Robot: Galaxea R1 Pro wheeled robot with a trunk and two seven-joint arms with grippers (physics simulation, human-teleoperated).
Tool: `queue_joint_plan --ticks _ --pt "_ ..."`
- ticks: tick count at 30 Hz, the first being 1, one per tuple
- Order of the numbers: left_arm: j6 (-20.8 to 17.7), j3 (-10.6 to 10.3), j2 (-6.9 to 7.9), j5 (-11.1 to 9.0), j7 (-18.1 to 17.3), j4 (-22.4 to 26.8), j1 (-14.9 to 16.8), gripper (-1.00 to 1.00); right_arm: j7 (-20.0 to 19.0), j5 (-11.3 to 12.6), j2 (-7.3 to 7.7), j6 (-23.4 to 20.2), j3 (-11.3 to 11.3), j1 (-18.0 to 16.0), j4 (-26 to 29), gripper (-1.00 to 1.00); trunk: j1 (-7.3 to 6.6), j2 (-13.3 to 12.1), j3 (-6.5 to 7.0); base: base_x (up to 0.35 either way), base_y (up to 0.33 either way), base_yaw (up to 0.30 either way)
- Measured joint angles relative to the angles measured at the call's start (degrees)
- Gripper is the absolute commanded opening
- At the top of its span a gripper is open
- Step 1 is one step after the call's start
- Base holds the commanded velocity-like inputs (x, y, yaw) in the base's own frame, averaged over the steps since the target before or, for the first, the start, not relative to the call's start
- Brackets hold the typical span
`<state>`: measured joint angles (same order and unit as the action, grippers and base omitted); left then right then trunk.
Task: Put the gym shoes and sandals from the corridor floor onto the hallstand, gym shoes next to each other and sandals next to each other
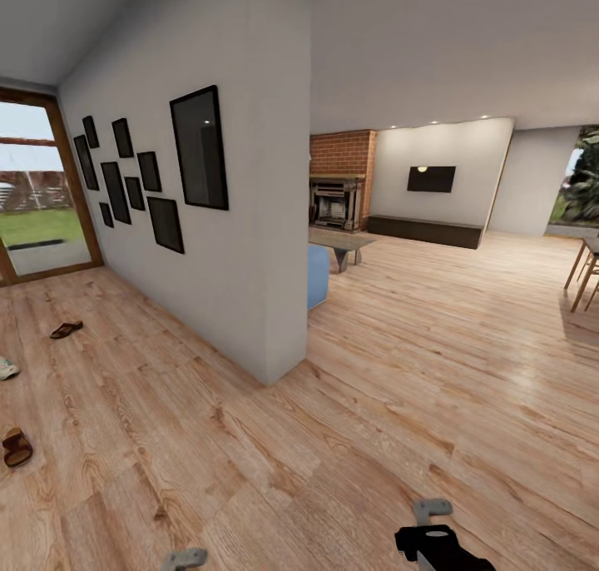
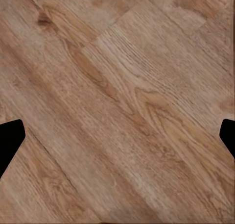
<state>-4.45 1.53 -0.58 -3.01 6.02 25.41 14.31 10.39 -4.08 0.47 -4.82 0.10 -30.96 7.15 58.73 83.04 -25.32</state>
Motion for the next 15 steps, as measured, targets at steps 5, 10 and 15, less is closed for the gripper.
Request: queue_joint_plan --ticks 5,10,15 --pt "3.67 0.41 0.48 -0.05 -0.38 -1.14 0.35 1.0 -0.24 -0.18 -0.23 6.69 0.03 -0.35 -2.66 1.0 0.0 0.0 0.0 0.0 0.0 0.0" --pt "4.96 0.56 0.95 -0.04 -1.03 -1.54 0.47 1.0 -0.34 -0.27 -0.56 10.42 0.04 -0.5 -5.26 1.0 0.0 0.0 0.0 -0.001 0.0 0.0" --pt "5.3 0.69 1.3 -0.02 -1.19 -2.04 0.5 1.0 -0.22 -0.25 -0.41 11.37 -0.03 -0.48 -6.47 1.0 0.02 0.0 0.0 -0.113 0.0 0.0"
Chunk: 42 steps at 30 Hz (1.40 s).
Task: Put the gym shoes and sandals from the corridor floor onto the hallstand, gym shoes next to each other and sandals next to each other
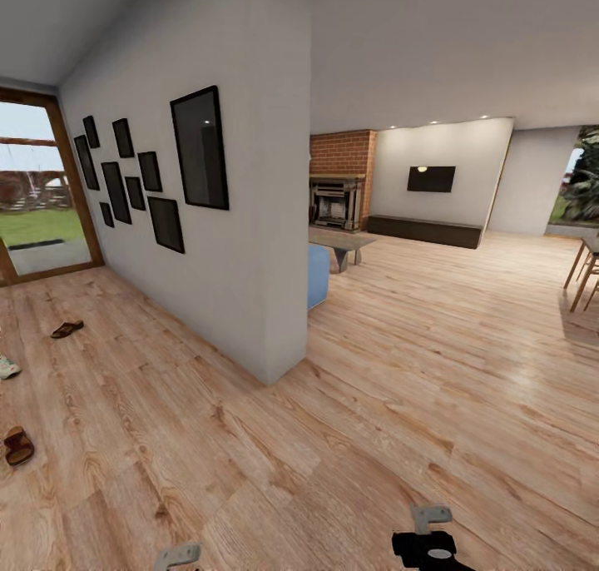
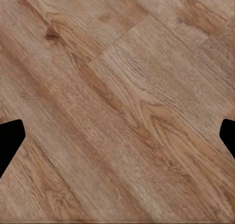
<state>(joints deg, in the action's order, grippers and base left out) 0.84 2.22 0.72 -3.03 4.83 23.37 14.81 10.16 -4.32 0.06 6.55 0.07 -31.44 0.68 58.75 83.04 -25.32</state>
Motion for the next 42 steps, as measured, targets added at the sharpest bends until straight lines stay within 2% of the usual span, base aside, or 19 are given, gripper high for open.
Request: queue_joint_plan --ticks 6,15,42 --pt "0.16 0.04 0.19 0.01 -0.03 -1.45 0.01 1.0 0.04 0.03 0.21 0.3 -0.04 1.1 -2.52 1.0 0.01 0.0 0.0 -0.275 0.0 0.0" --pt "0.31 0.61 0.19 0.01 0.02 -1.98 0.01 1.0 0.05 0.04 0.29 0.45 -0.01 2.92 -3.43 1.0 0.0 0.0 0.0 -0.241 0.0 0.05" --pt "0.28 0.67 -0.17 -0.12 0.02 -1.75 0.01 1.0 0.13 0.03 0.37 2.81 0.03 5.4 -3.59 1.0 -0.02 0.0 0.0 -0.015 0.0 0.265"
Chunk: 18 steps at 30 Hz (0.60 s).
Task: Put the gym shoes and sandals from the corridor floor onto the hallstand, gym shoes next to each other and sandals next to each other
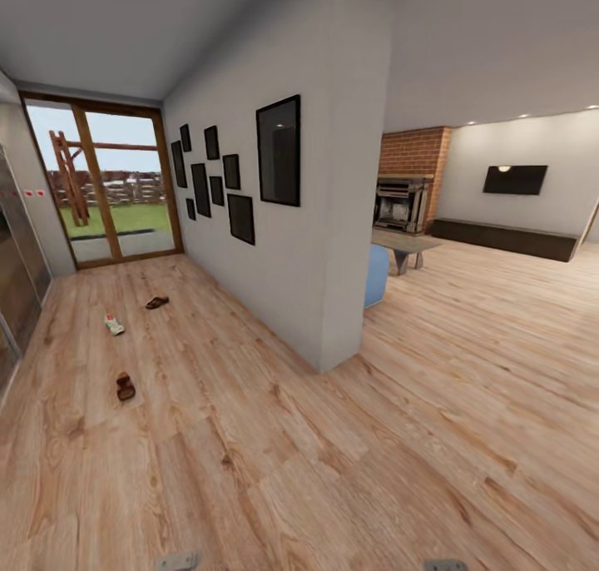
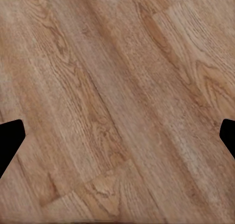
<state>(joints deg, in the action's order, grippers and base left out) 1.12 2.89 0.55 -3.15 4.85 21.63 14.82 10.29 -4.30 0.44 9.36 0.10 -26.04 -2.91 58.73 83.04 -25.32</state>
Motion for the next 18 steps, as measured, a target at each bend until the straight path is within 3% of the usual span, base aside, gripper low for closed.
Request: queue_joint_plan --ticks 18 --pt "-0.01 0.06 -0.02 -0.03 0.15 0.05 0.0 1.0 -0.02 -0.01 0.0 0.06 0.0 0.1 0.0 1.0 3.95 7.21 -3.23 0.0 0.0 0.281"
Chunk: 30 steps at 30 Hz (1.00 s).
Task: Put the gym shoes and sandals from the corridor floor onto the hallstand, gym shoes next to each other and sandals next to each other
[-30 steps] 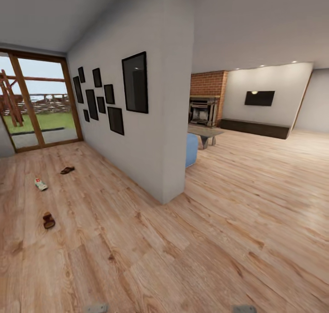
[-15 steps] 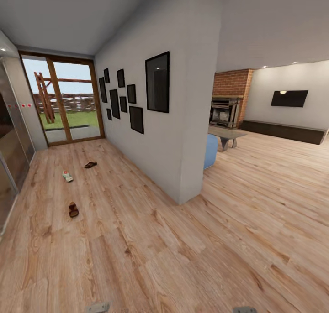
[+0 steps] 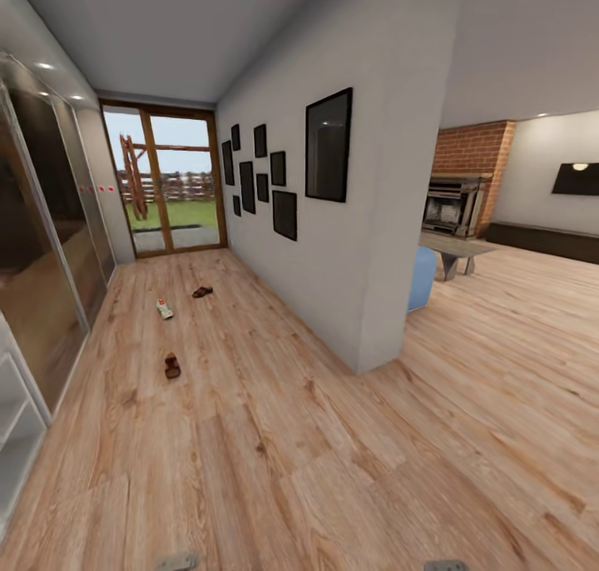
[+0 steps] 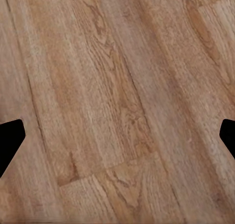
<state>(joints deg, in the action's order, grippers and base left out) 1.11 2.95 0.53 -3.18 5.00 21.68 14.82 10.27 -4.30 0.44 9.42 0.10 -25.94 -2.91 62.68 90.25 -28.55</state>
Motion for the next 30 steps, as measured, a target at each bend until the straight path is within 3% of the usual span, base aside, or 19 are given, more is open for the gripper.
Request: queue_joint_plan --ticks 30 --pt "0.0 0.03 0.0 0.0 0.03 -0.02 0.0 1.0 0.01 -0.06 0.0 0.0 0.0 0.37 0.0 1.0 6.59 12.04 -5.39 0.0 0.0 0.281"
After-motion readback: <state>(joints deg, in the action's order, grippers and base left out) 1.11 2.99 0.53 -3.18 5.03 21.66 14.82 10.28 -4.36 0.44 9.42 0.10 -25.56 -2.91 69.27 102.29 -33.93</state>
